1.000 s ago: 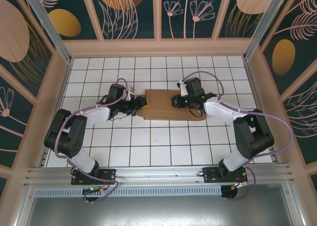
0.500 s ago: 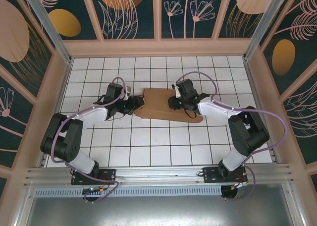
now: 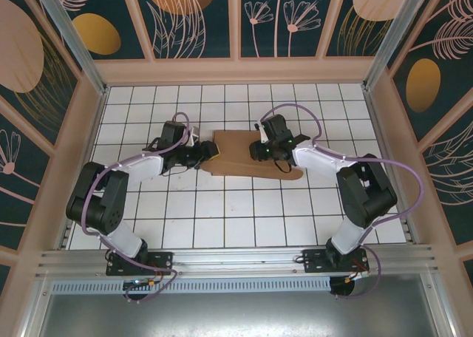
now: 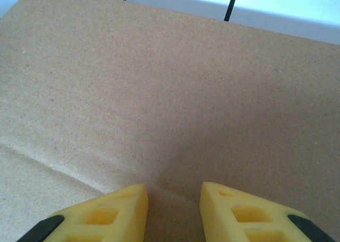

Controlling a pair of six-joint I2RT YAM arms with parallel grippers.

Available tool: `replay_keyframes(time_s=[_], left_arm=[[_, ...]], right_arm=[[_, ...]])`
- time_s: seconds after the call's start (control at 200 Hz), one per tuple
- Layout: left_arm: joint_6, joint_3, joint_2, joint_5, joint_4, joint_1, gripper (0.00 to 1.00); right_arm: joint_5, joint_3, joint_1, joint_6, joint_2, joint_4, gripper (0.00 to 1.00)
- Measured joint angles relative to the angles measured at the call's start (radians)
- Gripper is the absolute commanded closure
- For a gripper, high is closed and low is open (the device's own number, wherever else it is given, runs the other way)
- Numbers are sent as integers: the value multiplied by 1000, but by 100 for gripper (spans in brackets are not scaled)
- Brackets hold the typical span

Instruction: Fold the paper box

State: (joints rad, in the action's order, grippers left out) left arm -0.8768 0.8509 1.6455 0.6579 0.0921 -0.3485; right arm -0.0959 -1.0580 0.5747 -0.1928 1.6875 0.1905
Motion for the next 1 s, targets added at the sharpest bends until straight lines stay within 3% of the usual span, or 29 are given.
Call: replay_keyframes(time_s=[0.48,0.616,0.726,0.841,0.921,0.971,1.001], left_arm=[[-33,22,7,-1,-14,-15,49],[25,73,-3,-89,-106,-27,50],[76,79,-59,-232,-167,-33,51],[106,72,-129,-381,-202,-24,60],[121,67,-171,-419,-198,-17,79],[124,68,-176,-408,-179,-17,96],[122,68,-173,-402,-165,-20,100]], right_arm=[[11,-2,-2,-4,25,0,66],[18,-2,0,-5,27,0,67],[29,-1,5,-7,42,8,67],[49,-1,13,-8,43,7,68],[64,-2,22,-12,46,6,68],[76,-2,27,-16,51,1,69],[80,-3,30,-19,54,-2,70]])
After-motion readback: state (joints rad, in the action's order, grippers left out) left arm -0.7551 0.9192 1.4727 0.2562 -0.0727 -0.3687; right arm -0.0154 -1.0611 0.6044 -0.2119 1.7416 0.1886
